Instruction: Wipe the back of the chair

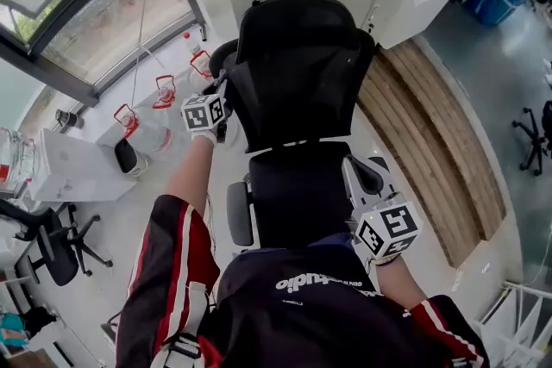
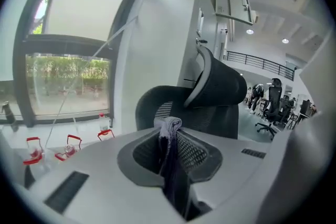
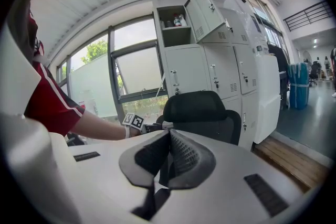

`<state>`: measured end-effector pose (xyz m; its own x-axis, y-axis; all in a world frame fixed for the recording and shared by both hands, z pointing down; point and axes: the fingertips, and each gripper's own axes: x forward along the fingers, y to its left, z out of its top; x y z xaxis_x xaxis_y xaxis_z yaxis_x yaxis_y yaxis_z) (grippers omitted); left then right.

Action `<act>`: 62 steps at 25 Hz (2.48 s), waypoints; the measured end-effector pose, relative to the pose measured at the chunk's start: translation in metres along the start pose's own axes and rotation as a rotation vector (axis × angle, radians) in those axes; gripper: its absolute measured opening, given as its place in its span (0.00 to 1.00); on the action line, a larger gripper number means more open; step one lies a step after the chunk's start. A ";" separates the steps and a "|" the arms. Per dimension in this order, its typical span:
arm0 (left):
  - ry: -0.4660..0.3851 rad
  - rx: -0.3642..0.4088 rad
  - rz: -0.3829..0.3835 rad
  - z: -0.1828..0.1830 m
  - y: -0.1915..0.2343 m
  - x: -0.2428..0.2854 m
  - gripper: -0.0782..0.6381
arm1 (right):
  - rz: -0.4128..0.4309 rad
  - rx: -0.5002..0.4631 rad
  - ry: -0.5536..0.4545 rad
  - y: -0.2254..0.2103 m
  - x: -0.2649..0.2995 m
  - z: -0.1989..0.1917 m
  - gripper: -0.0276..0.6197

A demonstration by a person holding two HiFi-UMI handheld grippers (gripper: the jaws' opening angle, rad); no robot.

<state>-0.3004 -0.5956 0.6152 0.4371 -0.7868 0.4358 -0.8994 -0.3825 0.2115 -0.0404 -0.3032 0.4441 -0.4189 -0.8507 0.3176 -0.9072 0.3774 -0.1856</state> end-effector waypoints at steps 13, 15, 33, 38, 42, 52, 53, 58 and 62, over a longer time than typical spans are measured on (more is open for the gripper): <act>-0.025 0.012 -0.013 -0.017 0.007 -0.087 0.20 | 0.086 -0.036 -0.035 0.063 -0.002 0.007 0.07; -0.022 0.041 -0.051 -0.021 -0.016 -0.088 0.20 | 0.084 -0.035 -0.040 0.060 -0.006 0.006 0.07; 0.049 0.085 -0.325 -0.065 -0.293 0.035 0.20 | -0.084 0.016 -0.061 -0.138 -0.079 -0.001 0.07; 0.073 0.086 -0.403 -0.078 -0.364 0.106 0.20 | -0.138 0.034 -0.030 -0.196 -0.091 -0.015 0.07; 0.110 0.111 -0.441 -0.094 -0.408 0.156 0.20 | -0.201 0.044 0.007 -0.233 -0.111 -0.032 0.07; 0.150 0.186 -0.415 -0.116 -0.441 0.239 0.20 | -0.321 0.092 0.051 -0.288 -0.149 -0.056 0.07; 0.149 0.184 -0.411 -0.115 -0.439 0.241 0.20 | -0.324 0.092 0.051 -0.290 -0.150 -0.056 0.07; 0.136 0.161 -0.362 -0.110 -0.412 0.244 0.20 | -0.314 0.082 0.061 -0.287 -0.143 -0.053 0.07; 0.126 0.128 -0.329 -0.107 -0.385 0.233 0.20 | -0.289 0.066 0.066 -0.273 -0.131 -0.050 0.07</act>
<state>0.1473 -0.5799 0.7288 0.6920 -0.5488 0.4689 -0.7000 -0.6688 0.2503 0.2599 -0.2761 0.4999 -0.1472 -0.8929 0.4256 -0.9857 0.0969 -0.1376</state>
